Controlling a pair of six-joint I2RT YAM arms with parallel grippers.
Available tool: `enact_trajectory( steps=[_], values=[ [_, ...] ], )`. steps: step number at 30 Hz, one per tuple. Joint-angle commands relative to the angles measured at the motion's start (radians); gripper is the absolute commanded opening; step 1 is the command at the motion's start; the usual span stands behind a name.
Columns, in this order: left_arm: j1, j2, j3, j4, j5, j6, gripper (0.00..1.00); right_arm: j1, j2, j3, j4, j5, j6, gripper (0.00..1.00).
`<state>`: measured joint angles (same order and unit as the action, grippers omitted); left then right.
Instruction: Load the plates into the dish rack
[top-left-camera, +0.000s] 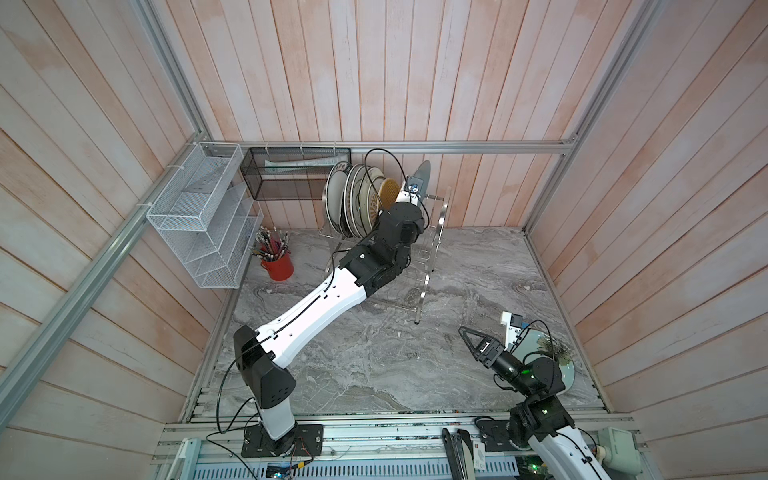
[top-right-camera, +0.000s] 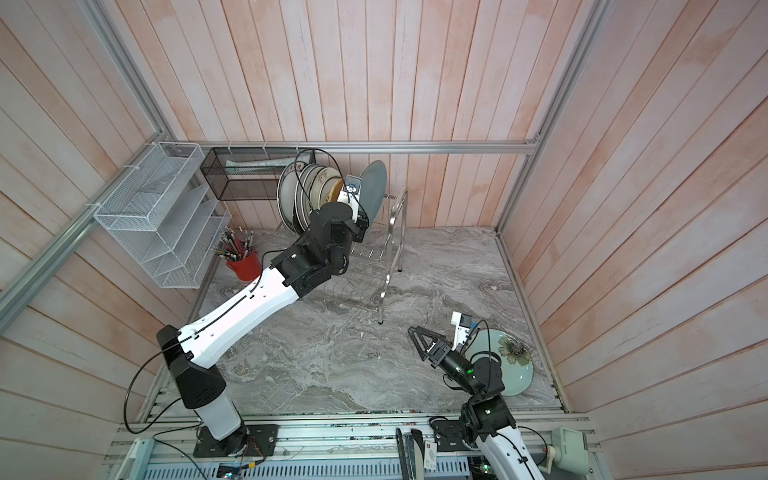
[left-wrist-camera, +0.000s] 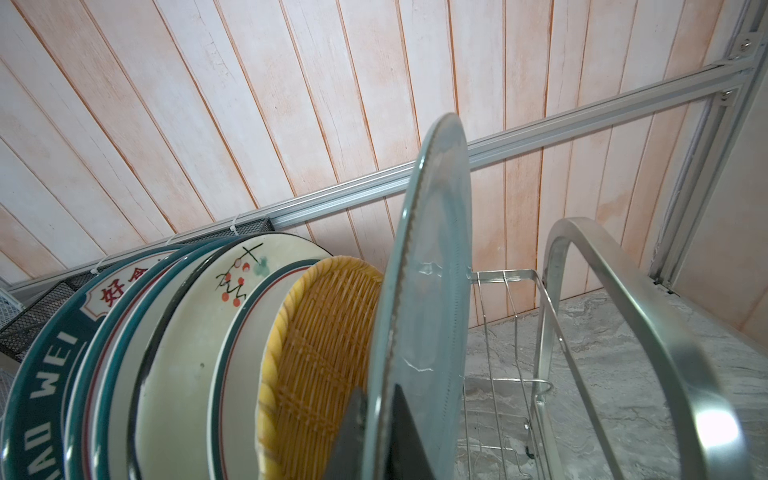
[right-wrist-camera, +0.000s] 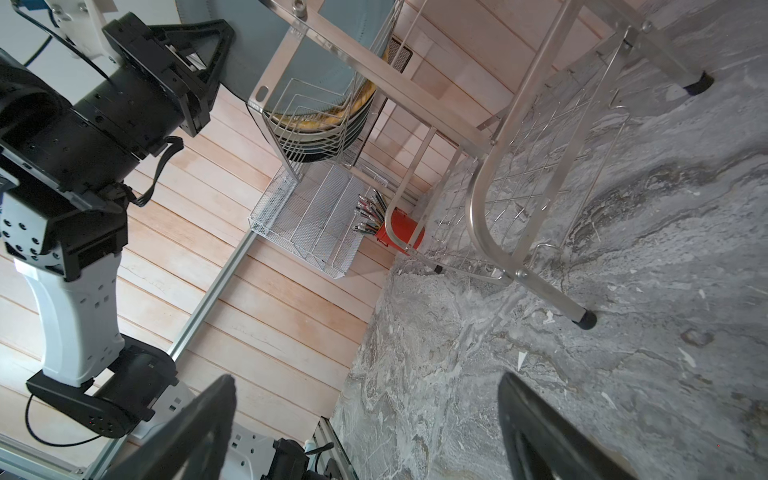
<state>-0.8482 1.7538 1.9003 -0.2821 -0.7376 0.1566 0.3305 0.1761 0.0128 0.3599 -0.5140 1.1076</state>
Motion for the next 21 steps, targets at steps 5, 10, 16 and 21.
enact_trajectory(
  steps=[5, 10, 16, 21],
  values=[
    [-0.023, -0.087, -0.042, 0.083, -0.043, -0.034, 0.07, 0.005, -0.018, -0.013, -0.001, 0.011, 0.015, 0.98],
    [-0.034, -0.101, -0.060, 0.077, -0.039, -0.049, 0.12, 0.004, -0.018, -0.013, -0.002, 0.009, 0.019, 0.98],
    [-0.036, -0.114, -0.067, 0.068, -0.022, -0.069, 0.18, 0.004, -0.019, -0.014, -0.004, 0.004, 0.020, 0.98],
    [-0.036, -0.105, -0.042, 0.053, -0.005, -0.081, 0.18, 0.005, -0.020, -0.018, -0.003, 0.003, 0.024, 0.98]
  ],
)
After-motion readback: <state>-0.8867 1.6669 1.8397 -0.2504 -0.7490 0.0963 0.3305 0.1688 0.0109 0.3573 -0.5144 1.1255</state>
